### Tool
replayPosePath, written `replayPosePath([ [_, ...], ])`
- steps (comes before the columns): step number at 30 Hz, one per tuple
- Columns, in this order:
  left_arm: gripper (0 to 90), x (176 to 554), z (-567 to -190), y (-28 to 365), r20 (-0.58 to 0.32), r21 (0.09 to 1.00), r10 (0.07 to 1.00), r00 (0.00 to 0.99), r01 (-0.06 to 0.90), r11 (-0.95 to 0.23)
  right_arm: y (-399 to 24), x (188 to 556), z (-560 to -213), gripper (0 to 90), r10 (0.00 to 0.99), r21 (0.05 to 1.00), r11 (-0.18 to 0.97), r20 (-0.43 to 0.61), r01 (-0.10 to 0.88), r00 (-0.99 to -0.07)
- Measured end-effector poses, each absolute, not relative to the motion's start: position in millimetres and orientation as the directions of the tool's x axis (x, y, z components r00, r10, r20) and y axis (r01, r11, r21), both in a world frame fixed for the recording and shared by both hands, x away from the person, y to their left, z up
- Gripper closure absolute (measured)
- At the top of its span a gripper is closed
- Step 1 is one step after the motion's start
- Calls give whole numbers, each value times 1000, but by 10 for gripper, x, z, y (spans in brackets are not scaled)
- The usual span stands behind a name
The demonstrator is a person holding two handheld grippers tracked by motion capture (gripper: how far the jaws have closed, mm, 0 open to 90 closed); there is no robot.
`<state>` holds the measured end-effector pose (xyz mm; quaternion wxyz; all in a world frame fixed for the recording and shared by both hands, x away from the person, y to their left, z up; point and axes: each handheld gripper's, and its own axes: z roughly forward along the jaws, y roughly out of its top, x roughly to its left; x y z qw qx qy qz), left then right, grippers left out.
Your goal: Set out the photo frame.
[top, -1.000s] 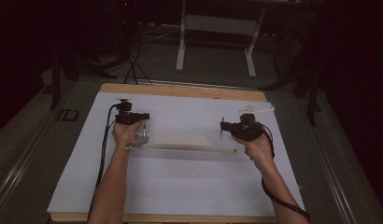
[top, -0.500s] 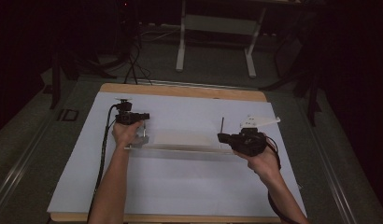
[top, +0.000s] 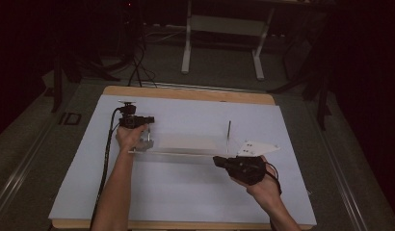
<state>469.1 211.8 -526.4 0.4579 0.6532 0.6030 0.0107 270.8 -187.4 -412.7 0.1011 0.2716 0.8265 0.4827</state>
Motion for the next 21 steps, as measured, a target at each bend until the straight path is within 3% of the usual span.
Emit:
replayPosePath([
  [8, 834, 4698, -5268, 2125, -549, 604, 791, 270, 782, 153, -1641, 2663, -4325, 900, 603, 852, 428, -19, 303, -797],
  [21, 829, 4694, -5280, 2149, -560, 605, 778, 284, 782, 150, -1542, 2720, -4375, 900, 645, 877, 370, -5, 306, -764],
])
